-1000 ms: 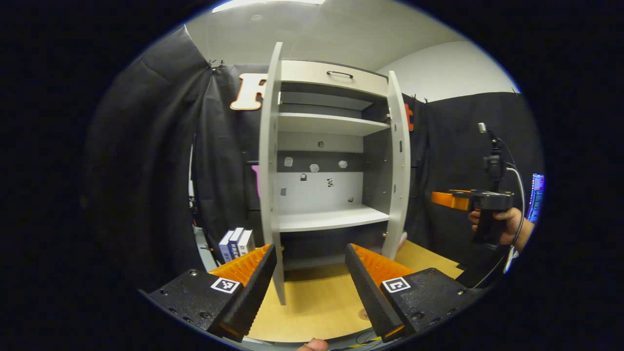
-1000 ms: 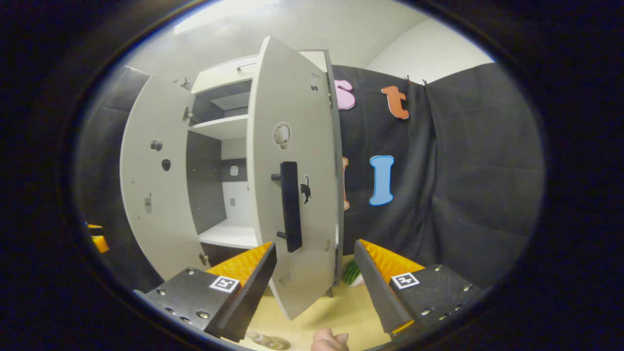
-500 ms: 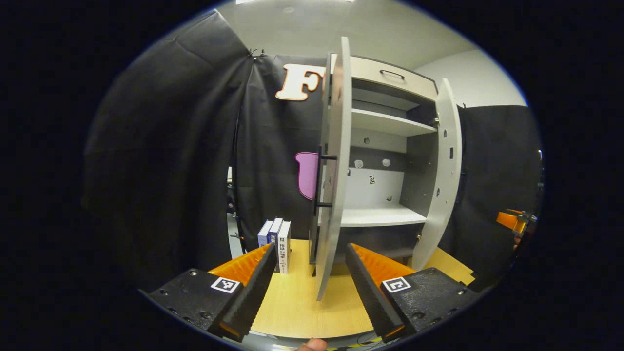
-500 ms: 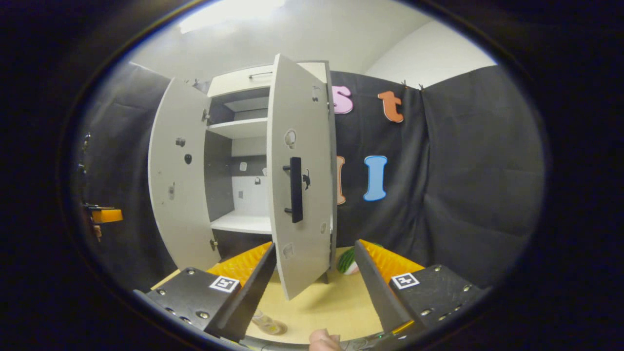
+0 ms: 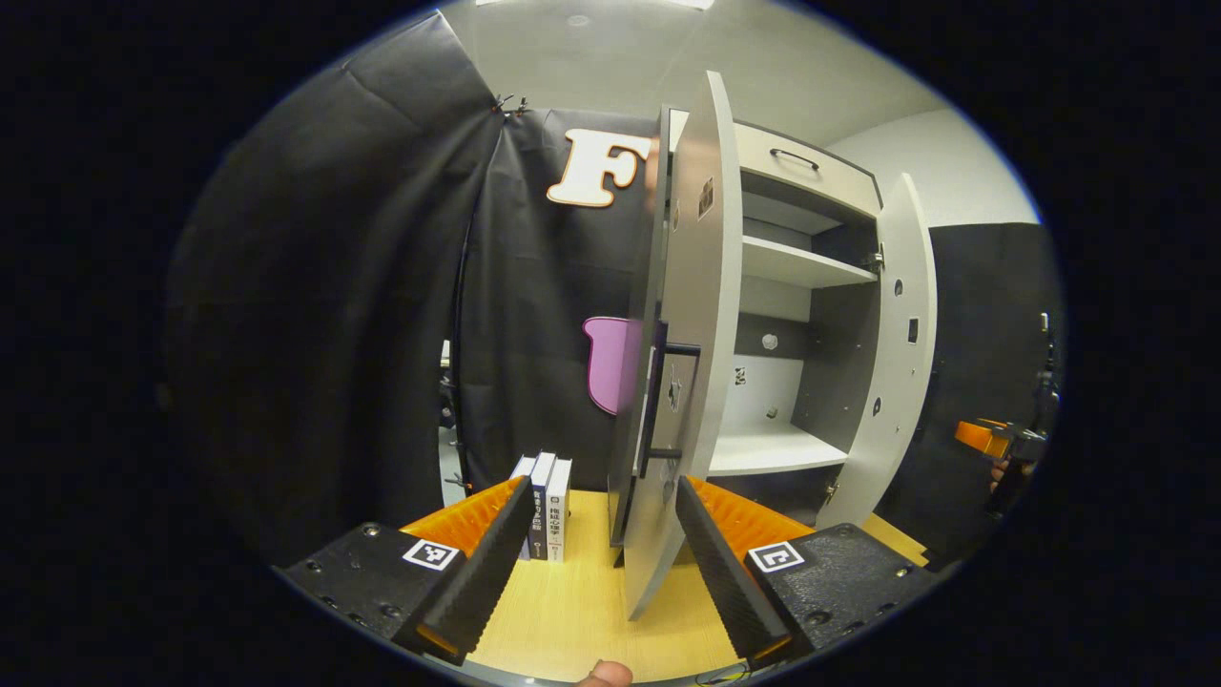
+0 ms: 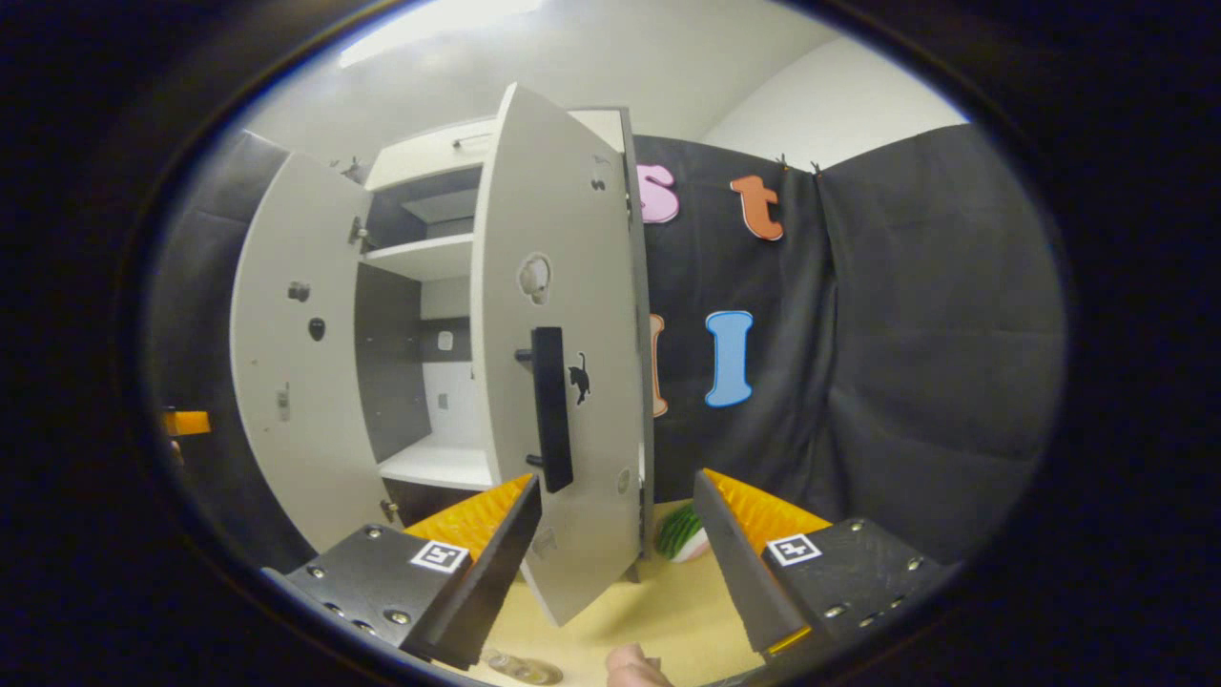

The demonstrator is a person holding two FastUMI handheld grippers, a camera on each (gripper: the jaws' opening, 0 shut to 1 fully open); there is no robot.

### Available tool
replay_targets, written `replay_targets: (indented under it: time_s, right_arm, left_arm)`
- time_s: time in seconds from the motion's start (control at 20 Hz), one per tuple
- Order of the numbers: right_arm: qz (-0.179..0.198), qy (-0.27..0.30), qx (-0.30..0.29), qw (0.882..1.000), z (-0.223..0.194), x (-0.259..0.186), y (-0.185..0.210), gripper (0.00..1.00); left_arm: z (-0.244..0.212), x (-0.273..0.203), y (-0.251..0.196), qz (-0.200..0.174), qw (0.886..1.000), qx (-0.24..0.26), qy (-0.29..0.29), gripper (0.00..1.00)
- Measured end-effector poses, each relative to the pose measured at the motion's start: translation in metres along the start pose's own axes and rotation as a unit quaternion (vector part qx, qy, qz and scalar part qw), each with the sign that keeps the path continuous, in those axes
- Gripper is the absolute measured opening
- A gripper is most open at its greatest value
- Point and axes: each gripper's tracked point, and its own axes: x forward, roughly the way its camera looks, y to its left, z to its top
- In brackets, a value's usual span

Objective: Grasp the bottle in the cabinet with the left hand and place it on the coaster, then close the right door with the right hand and the left door with the left hand.

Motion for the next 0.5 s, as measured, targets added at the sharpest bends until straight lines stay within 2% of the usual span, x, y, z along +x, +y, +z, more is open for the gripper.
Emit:
replay_targets:
  time_s: [0.1, 0.15, 0.2, 0.25, 0.3, 0.35, 0.4, 0.5]
  right_arm:
    - [-0.008, 0.008, 0.011, 1.0, -0.003, 0.021, -0.001, 0.98]
    - [-0.01, 0.01, 0.015, 1.0, -0.003, 0.03, -0.001, 0.94]
    - [-0.012, 0.011, 0.018, 1.0, -0.003, 0.038, 0.0, 0.98]
    - [-0.013, 0.014, 0.018, 1.0, -0.004, 0.046, 0.001, 0.98]
    - [-0.01, 0.017, 0.016, 1.0, -0.006, 0.051, 0.004, 0.94]
    - [-0.014, 0.02, 0.013, 1.0, -0.007, 0.056, 0.006, 0.94]
    - [-0.008, 0.021, 0.01, 1.0, -0.007, 0.056, 0.011, 0.98]
    - [0.019, 0.026, 0.01, 0.999, -0.011, 0.062, 0.031, 0.98]
  left_arm:
    - [0.007, 0.005, 0.005, -0.001, 1.0, 0.005, -0.009, 0.95]
    - [0.009, 0.007, 0.007, -0.002, 1.0, 0.011, -0.011, 0.95]
    - [0.009, 0.008, 0.009, -0.004, 1.0, 0.02, -0.012, 0.94]
    - [0.012, 0.009, 0.013, -0.003, 0.999, 0.03, -0.016, 0.94]
    - [0.015, 0.012, 0.019, 0.004, 0.999, 0.038, -0.022, 0.94]
    - [0.018, 0.014, 0.023, 0.007, 0.999, 0.041, -0.025, 0.94]
    - [0.018, 0.014, 0.026, 0.009, 0.999, 0.041, -0.026, 0.94]
    - [0.017, 0.016, 0.03, 0.013, 0.999, 0.034, -0.02, 0.94]
